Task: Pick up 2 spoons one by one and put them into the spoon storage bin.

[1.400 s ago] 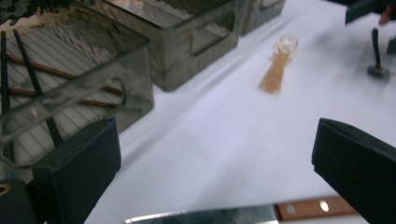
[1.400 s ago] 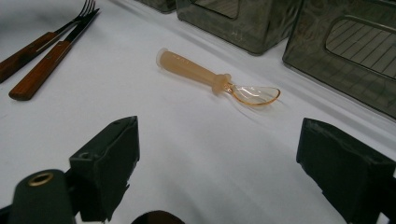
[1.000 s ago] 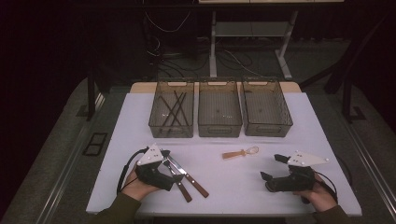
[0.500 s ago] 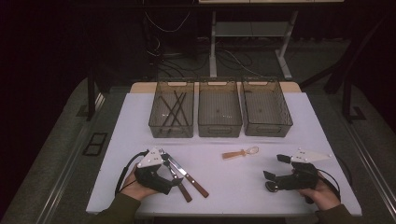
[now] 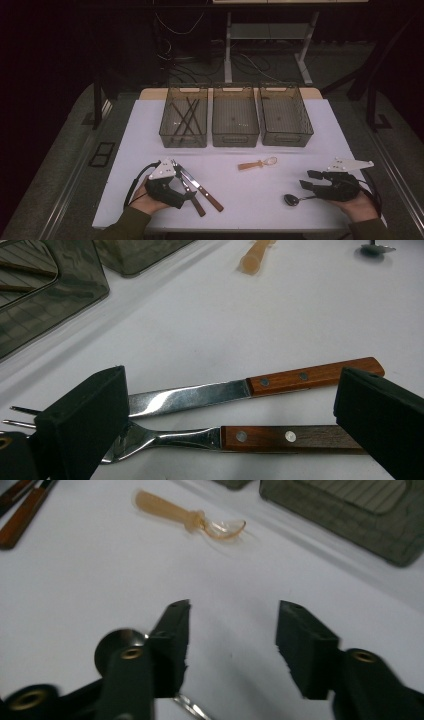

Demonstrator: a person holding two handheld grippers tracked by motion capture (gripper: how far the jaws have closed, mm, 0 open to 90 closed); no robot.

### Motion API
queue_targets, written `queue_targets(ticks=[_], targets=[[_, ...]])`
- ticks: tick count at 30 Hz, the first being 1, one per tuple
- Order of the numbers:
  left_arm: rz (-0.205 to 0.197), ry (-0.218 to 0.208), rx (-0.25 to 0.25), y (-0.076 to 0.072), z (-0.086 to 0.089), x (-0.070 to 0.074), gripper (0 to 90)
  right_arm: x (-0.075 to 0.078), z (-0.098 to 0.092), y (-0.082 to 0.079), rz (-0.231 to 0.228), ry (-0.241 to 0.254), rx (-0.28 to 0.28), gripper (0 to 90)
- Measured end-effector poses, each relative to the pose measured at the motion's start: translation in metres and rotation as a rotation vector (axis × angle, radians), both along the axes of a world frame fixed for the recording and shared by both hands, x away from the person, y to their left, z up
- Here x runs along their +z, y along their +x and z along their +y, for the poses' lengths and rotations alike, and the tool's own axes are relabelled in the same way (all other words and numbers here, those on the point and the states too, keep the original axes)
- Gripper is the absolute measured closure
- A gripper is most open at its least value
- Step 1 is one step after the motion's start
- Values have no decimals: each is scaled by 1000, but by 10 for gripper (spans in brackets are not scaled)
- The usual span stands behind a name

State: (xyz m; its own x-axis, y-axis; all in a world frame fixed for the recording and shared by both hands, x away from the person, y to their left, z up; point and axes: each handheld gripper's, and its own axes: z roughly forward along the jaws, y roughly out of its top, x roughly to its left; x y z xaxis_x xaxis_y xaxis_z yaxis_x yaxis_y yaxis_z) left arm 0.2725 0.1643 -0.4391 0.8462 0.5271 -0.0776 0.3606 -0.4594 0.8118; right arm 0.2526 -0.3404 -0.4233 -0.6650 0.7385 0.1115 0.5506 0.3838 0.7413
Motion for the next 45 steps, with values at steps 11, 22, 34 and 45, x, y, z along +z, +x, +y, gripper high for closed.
queue_targets(ticks=[11,22,34,45], targets=[[2,-2,1,0,-1,-1,9,-13,-6,-2,87,-101,50,900],[8,3,-5,0,-3,-2,9,-18,1,-4,120,-149,92,900],[12,15,-12,1,-4,-3,9,-16,1,-15,128,-159,97,900],[11,17,-14,1,-4,-3,9,-10,11,-25,117,-106,188,900]])
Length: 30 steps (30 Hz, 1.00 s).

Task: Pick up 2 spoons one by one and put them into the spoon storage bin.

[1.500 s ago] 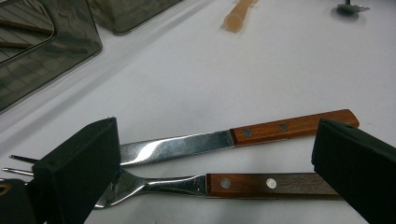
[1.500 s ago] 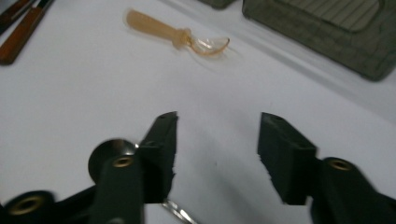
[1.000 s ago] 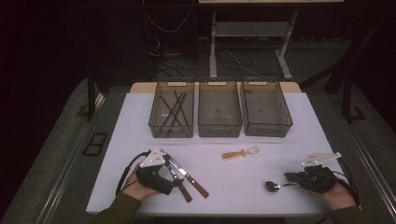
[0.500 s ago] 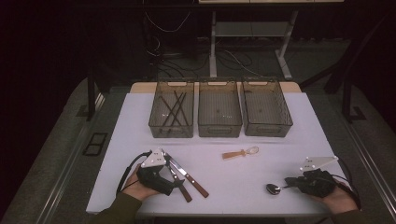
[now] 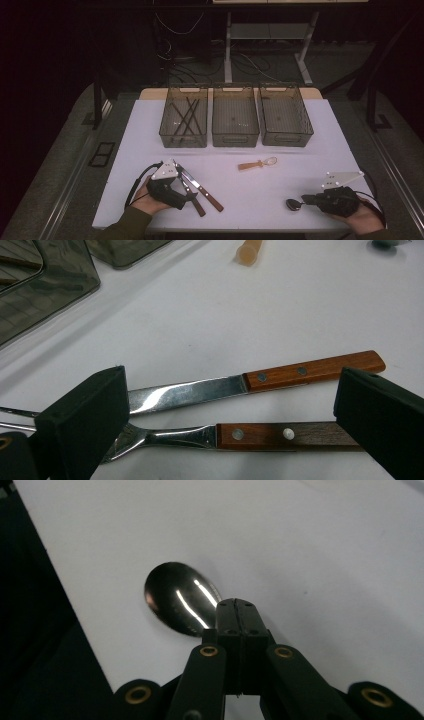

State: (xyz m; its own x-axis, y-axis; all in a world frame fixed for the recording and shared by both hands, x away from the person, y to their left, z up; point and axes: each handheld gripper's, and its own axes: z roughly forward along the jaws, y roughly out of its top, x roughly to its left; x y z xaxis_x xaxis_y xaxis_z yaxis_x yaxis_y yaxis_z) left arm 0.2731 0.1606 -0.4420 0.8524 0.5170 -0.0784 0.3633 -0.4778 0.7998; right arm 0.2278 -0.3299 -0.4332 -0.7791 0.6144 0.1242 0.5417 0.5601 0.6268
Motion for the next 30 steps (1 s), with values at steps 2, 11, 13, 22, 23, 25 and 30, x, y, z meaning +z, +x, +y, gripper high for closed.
queue_targets(ticks=[2,11,13,22,23,25,30], targets=[[0,8,-4,0,0,0,9,-2,1,0,3,-15,5,900],[2,2,0,0,-1,0,9,-9,6,2,3,-21,23,900],[2,3,1,0,-1,0,9,-10,7,4,-11,-22,22,900],[1,4,0,0,-1,0,9,-11,12,17,-40,-21,-1,900],[1,3,1,0,-1,-1,9,-11,13,19,-47,-22,-7,900],[2,5,0,0,-1,-1,9,-12,14,23,-50,-23,-18,900],[2,6,0,0,-1,0,9,-12,16,35,-63,-30,-31,900]])
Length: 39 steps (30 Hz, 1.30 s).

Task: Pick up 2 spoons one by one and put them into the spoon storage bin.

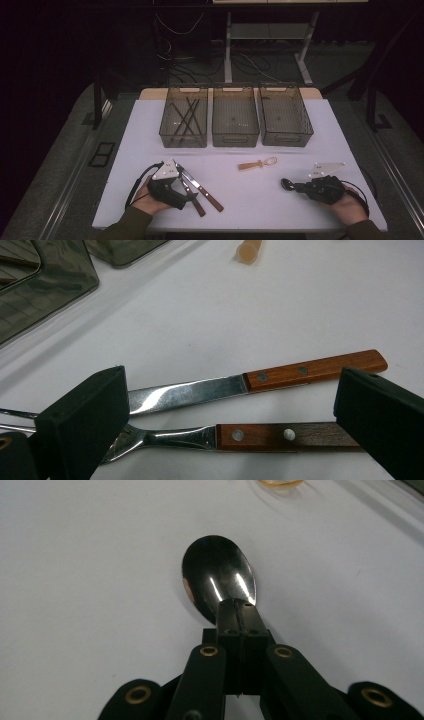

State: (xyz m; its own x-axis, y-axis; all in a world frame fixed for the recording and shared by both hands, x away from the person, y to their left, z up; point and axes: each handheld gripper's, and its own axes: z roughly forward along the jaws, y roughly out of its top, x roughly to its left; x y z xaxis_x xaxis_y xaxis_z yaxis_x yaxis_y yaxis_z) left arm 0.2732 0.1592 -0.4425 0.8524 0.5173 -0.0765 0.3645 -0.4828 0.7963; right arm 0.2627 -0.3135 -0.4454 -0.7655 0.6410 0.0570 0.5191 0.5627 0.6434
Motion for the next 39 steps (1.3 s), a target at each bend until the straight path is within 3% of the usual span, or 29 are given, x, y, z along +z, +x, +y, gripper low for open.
queue_targets(ticks=[7,13,16,18,22,23,28,31,35,39], targets=[[2,2,0,0,0,0,9,-1,-3,19,-26,-15,-42,900],[1,0,0,0,0,0,9,-2,-6,29,-14,12,-67,900],[0,2,-2,0,0,0,9,3,-10,29,-23,41,-85,798],[1,-2,-2,0,0,0,9,10,-13,31,-19,87,-115,684],[2,-7,6,0,1,0,9,14,-14,44,-24,130,-145,551],[1,-8,4,0,1,0,9,13,-13,48,-7,132,-143,515],[0,-4,-5,0,1,0,9,4,-6,52,1,69,-143,449],[-1,-2,-11,0,0,0,9,2,-6,53,18,74,-146,452],[-4,-2,-9,0,-1,0,9,-2,-4,52,31,66,-108,467],[-3,4,-13,0,-1,0,9,-2,0,49,1,25,-86,510]])
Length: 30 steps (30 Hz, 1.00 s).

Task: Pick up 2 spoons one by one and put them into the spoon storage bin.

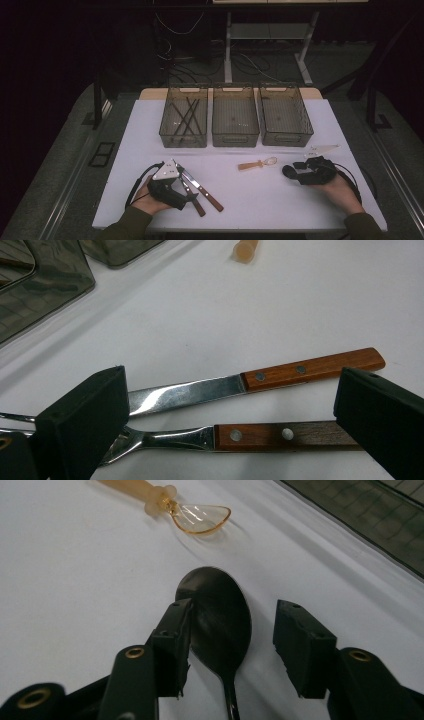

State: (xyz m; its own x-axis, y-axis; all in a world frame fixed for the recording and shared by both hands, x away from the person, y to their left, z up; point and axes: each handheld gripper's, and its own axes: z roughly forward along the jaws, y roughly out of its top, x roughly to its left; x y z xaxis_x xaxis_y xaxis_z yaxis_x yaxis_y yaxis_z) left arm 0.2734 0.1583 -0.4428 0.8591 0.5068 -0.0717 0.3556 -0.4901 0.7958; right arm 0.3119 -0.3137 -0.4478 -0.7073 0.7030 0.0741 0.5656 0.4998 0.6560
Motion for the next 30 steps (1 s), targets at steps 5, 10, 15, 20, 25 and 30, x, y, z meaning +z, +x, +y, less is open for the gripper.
queue_targets(ticks=[5,10,15,20,25,30], targets=[[0,3,-2,0,0,0,9,0,1,-3,-11,-19,43,571],[-1,4,-2,0,0,0,9,0,4,-7,-36,-50,66,615],[-1,7,-4,0,0,0,9,1,3,-7,-32,-40,75,658],[-2,7,-3,0,0,0,9,3,0,-8,-41,-43,88,754],[-3,8,-5,0,0,0,9,5,0,-11,-53,-53,115,792],[-5,7,-7,-1,0,0,9,5,0,-12,-19,-40,145,845]])
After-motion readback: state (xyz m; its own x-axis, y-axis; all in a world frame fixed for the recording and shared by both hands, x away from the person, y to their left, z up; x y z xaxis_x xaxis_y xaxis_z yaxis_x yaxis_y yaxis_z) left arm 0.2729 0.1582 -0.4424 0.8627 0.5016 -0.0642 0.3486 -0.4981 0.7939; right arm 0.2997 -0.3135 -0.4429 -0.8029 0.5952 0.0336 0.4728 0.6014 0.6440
